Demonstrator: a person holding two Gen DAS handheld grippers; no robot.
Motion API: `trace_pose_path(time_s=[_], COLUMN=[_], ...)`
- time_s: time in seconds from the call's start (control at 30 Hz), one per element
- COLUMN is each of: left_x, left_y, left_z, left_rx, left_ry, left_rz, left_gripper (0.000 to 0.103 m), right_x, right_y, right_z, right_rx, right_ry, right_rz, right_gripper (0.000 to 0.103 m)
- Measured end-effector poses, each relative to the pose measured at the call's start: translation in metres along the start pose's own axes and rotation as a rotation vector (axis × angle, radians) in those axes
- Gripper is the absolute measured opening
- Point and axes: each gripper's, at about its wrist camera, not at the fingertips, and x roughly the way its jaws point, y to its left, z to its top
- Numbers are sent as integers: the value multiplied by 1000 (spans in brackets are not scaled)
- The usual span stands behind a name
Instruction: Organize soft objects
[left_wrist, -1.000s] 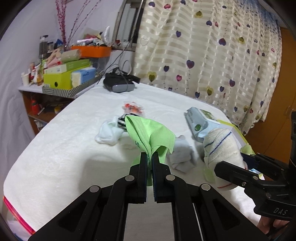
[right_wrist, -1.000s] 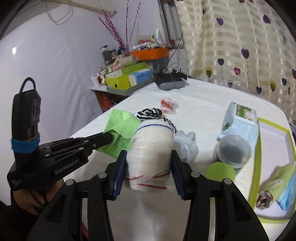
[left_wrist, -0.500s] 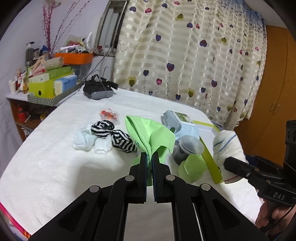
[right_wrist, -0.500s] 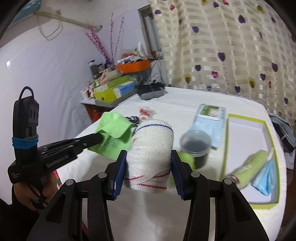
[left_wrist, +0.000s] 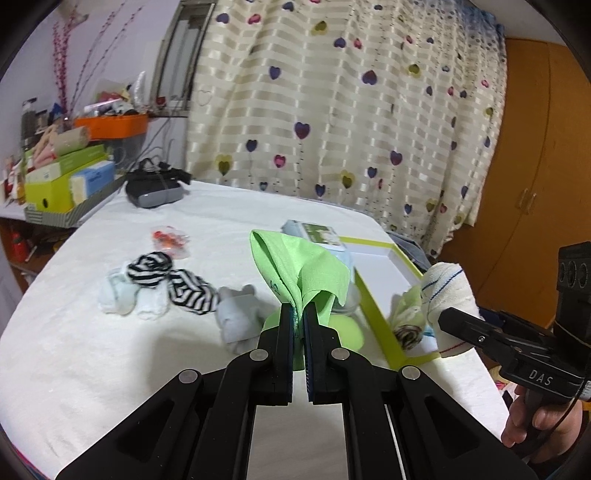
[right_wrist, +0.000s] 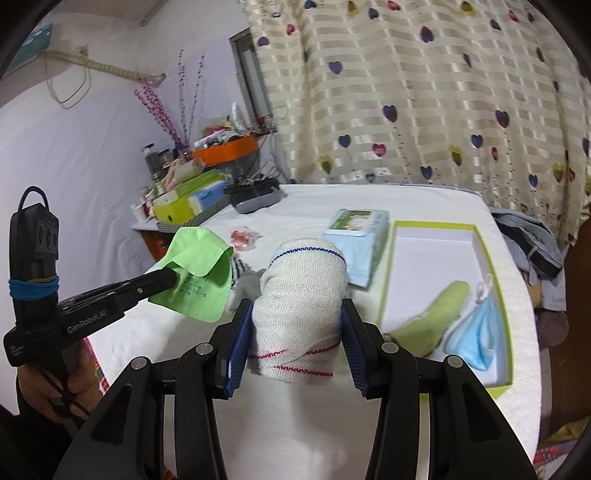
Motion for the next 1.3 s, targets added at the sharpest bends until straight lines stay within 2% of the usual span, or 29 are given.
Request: trace_pose_path(time_s=[0.4,0.63,0.93,1.3], left_x=[28,56,89,130], left_y=[-49,-78,-108,-129], left_z=[20,29,32,30], left_rx=[75,116,152,166], left_ry=[6,36,83,155], left_rz=[-84,-129,-156,-168], left_gripper=[5,5,5,5], right_x=[-22,-27,-3,31], right_y=[-46,-83,-122,-138], right_z=[12,15,-5,-25], right_rx=[59,112,185,205], right_ry=[-63,-76,20,148], right_rz=[-101,-170,-207,-175], right_gripper=[47,47,47,49])
